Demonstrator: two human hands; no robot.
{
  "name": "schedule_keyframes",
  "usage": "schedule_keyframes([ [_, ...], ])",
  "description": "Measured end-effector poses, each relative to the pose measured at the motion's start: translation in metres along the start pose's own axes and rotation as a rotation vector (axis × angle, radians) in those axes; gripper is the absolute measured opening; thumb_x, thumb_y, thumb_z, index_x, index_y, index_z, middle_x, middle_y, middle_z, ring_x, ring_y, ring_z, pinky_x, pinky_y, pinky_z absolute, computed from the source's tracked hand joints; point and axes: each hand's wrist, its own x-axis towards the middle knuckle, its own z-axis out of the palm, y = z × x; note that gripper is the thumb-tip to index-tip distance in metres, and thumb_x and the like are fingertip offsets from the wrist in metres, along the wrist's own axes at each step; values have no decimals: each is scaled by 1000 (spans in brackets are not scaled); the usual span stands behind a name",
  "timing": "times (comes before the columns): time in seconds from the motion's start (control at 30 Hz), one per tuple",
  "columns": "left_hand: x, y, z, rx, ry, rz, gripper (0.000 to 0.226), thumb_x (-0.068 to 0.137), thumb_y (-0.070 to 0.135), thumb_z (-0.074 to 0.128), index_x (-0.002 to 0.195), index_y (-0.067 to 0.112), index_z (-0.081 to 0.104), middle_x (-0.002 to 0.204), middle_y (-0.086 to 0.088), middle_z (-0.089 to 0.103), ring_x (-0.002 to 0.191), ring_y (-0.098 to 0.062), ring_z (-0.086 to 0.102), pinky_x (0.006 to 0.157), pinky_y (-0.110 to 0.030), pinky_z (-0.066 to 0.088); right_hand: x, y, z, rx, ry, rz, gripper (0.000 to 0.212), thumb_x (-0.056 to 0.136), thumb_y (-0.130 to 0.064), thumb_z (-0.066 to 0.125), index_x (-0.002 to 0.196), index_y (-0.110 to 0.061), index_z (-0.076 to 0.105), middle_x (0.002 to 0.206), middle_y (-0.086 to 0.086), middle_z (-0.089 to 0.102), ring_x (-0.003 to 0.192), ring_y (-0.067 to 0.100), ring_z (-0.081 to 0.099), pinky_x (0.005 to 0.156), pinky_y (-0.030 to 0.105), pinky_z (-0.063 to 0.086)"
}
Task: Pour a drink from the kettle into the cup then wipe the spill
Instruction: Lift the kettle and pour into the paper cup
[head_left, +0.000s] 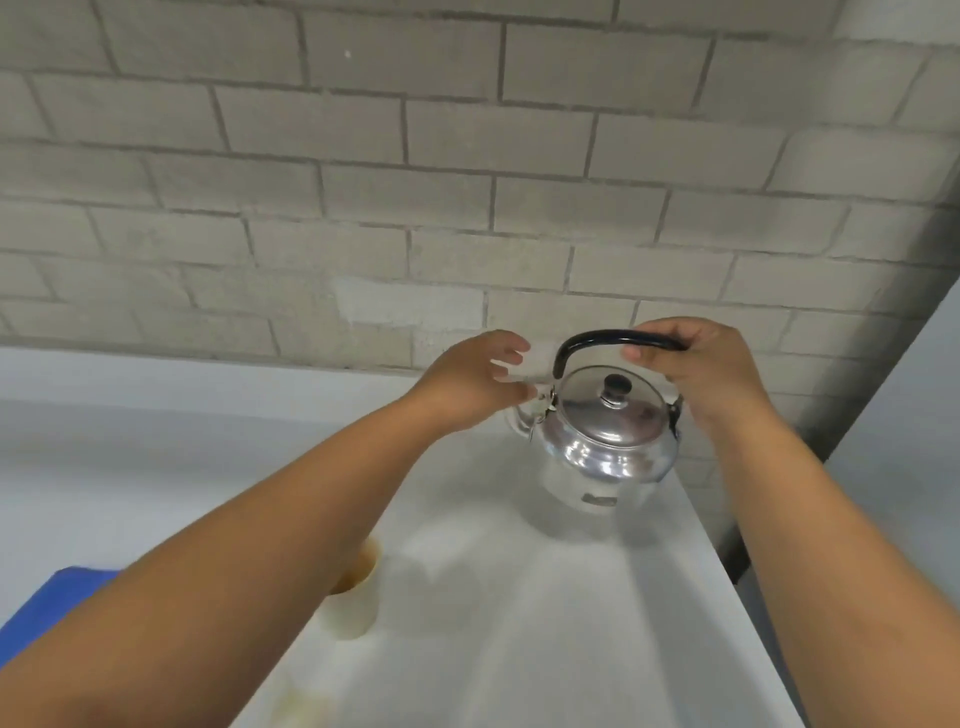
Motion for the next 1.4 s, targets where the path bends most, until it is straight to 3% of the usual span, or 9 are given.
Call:
schedule_keyframes([
  [0.13,-71,-34,-50,77,80,-60,33,77,31,73,108,28,61,109,13,61,101,-6,57,79,-18,44,-26,-32,18,-42,-79,-41,25,61,-5,80,80,-18,72,61,-21,70,55,-7,60,49,3,40],
  [0.3,-151,-88,-72,-56,208,-172,32,74,34,76,103,33,62,112,14,61,108,-6,55,88,-21,41,-67,-60,44,-140,-169,-88,29,58,-7,81,80,-22,71,63,-25,70,60,-9,62,52,1,42],
  [0.43,-188,-122,-58,-158,164,-234,60,67,38,81,120,34,53,129,11,52,121,-10,46,96,-25,36,-94,-69,66,-213,-224,-51,31,48,-20,81,77,-27,72,68,-23,71,65,-8,64,58,1,45],
  [0.6,-200,-144,-39,-242,122,-240,100,51,37,89,136,32,36,139,14,37,126,-6,35,103,-26,30,-119,-72,93,-249,-235,-14,31,44,-26,83,74,-30,74,70,-19,72,64,-5,65,56,3,45],
  [0.73,-194,-154,-34,-225,61,-252,115,45,35,92,140,31,28,135,13,34,124,-7,36,105,-30,32,-131,-77,114,-305,-209,-12,35,42,-31,84,76,-33,74,77,-15,74,72,3,68,70,19,51],
  [0.87,-186,-165,-34,-251,-9,-233,111,44,35,92,137,34,31,125,12,45,114,-10,49,91,-23,38,-136,-82,129,-393,-196,0,39,38,-39,84,75,-34,73,77,-17,74,72,3,68,75,27,51],
  [1.0,-183,-172,-33,-314,-25,-195,75,46,32,91,105,46,47,101,16,61,82,9,60,61,-6,45,-138,-87,139,-482,-191,9,39,37,-45,82,75,-37,73,76,-19,72,70,0,66,73,24,49],
  [1.4,-180,-177,-33,-338,-49,-178,71,48,33,89,105,43,47,101,14,62,82,11,58,60,-3,45,-139,-100,152,-606,-218,17,36,38,-49,79,72,-41,72,73,-19,71,66,-1,63,65,20,46],
])
